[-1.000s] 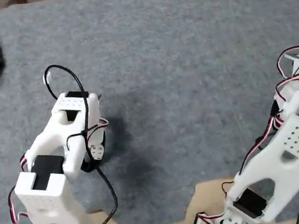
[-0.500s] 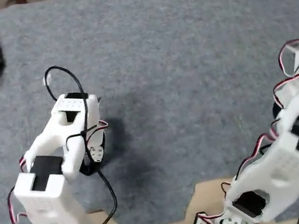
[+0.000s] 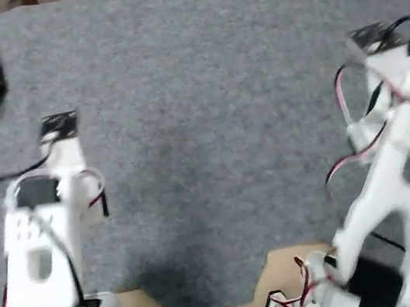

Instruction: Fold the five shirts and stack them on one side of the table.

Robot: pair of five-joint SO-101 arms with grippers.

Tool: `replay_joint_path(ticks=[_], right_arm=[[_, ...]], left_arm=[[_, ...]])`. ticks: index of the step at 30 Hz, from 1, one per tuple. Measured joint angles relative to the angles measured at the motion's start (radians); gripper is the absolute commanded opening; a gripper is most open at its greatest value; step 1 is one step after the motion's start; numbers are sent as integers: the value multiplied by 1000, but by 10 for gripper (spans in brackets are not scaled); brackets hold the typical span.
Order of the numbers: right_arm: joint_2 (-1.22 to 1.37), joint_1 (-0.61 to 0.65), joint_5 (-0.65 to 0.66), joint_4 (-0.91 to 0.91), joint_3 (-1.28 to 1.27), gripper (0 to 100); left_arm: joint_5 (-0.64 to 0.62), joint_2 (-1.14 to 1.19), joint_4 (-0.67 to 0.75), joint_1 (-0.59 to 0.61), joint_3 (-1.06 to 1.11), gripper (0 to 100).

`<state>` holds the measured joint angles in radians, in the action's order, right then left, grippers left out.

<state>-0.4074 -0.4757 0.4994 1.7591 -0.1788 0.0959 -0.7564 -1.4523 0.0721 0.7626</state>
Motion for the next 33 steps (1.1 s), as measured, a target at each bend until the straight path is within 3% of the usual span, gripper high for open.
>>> replay_joint_path(ticks=[4,9,15,24,33], right_arm=[[-219,26,0,-106,-232,5],[-514,38,0,-267,-583,5],[-876,38,0,-393,-982,5],[-1359,38,0,-408,-1298,5],[-1401,38,0,-470,-1499,5]], left_arm=[[37,-226,0,83,81,19],[135,-387,-2,100,153,20],[146,-440,75,100,253,20],[150,-446,124,100,296,20],[150,-446,203,100,333,20]])
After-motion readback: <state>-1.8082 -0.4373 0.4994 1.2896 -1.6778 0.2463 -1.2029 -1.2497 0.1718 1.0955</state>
